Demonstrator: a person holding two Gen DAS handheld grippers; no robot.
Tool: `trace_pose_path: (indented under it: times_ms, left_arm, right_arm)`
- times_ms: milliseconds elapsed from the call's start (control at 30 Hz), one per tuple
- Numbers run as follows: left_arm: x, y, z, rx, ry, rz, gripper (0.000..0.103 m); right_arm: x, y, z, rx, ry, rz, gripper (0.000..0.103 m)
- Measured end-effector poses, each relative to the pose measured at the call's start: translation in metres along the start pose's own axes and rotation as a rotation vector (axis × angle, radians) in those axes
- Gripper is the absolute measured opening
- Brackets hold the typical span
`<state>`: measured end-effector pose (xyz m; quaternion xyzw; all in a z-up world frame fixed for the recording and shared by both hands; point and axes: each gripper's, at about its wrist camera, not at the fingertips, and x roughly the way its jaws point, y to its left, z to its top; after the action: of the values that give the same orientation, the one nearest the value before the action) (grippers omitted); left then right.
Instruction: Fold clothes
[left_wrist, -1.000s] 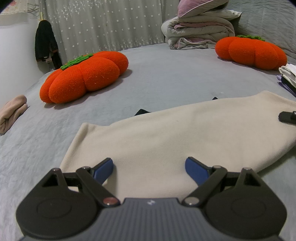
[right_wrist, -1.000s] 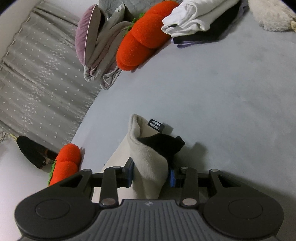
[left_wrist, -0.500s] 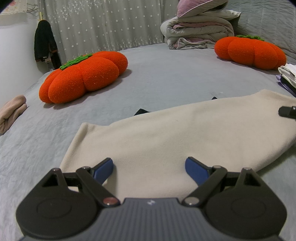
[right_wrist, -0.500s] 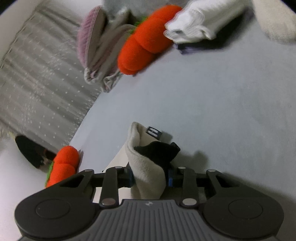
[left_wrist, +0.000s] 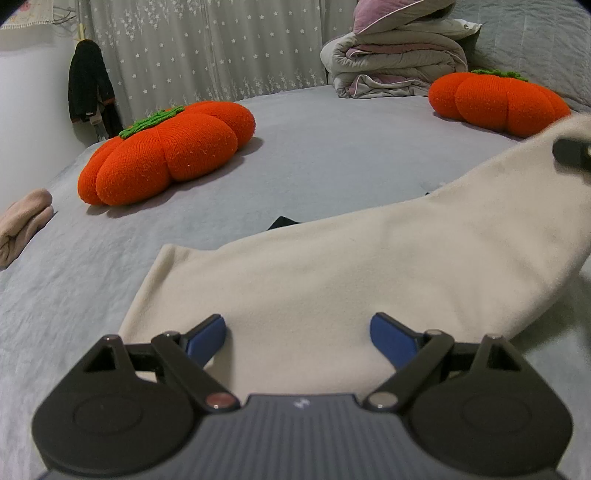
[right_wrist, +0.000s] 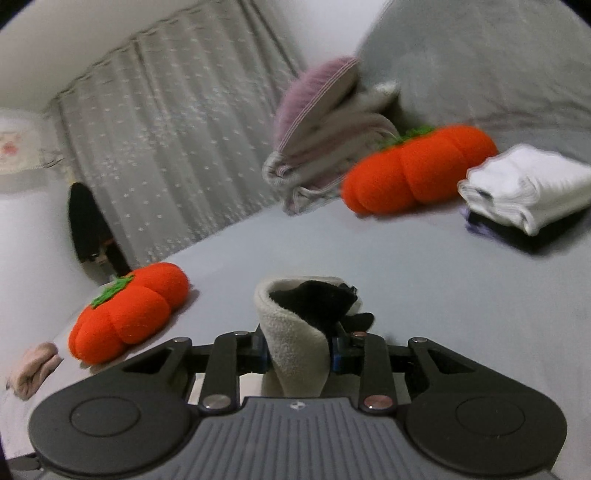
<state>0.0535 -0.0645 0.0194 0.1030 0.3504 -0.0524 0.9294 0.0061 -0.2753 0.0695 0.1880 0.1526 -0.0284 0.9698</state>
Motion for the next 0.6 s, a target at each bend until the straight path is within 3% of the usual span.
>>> trace_pose_path:
  times_ms: [267,600]
  left_arm:
    - [0.001,-0.001,0.0,0.004,-0.002,0.005,0.09]
    - [0.001,-0.001,-0.001,0.005,-0.002,0.006,0.09]
  right_arm:
    - [-0.018,0.033,-0.003,-0.167,-0.059,0.099,0.029]
    - [-0.02,0.042,-0.007,-0.206,-0.06,0.156,0.029]
